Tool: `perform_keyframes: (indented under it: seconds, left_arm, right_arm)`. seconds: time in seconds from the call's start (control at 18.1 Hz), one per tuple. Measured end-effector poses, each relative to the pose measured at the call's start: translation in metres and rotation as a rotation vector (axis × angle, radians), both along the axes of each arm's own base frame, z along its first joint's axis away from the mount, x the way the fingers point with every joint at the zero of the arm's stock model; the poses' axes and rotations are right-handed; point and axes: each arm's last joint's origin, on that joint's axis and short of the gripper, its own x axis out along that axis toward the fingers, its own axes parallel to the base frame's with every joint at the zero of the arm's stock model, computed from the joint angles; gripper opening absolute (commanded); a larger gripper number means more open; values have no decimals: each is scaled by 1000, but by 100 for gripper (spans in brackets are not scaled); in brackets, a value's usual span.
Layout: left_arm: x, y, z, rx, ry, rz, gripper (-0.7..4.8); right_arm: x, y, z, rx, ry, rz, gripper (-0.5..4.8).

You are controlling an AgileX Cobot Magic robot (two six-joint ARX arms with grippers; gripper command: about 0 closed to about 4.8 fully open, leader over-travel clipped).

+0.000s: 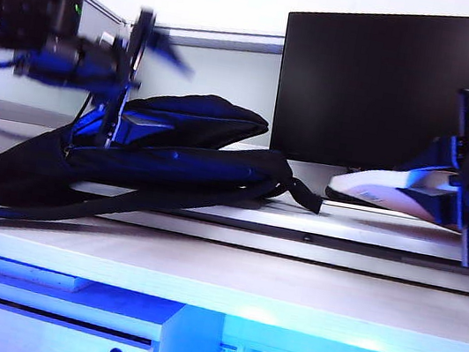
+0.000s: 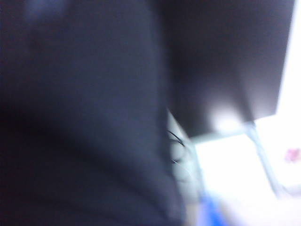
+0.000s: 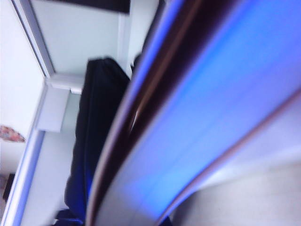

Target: Pick up the book on the desk and put it into the open backpack.

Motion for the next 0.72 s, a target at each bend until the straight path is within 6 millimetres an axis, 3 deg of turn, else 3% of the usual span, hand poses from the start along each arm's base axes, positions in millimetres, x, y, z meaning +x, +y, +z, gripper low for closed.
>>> perform_keyframes:
  seconds: [0.17, 0.44, 0.61, 0.72]
  left_arm:
    - [3, -1, -19, 12, 60, 5, -6]
    - [5, 1, 2, -90, -98, -21, -6]
    - [4, 0, 6, -157, -99, -60, -6]
    - [3, 0, 11, -190, -110, -80, -6]
  right_arm:
    - [0, -2, 8, 10, -47, -3, -9]
    - [29, 11, 51, 41, -165, 118, -9]
    - [56, 51, 79, -54, -103, 248, -9]
    - [62, 67, 86, -122, -69, 299, -9]
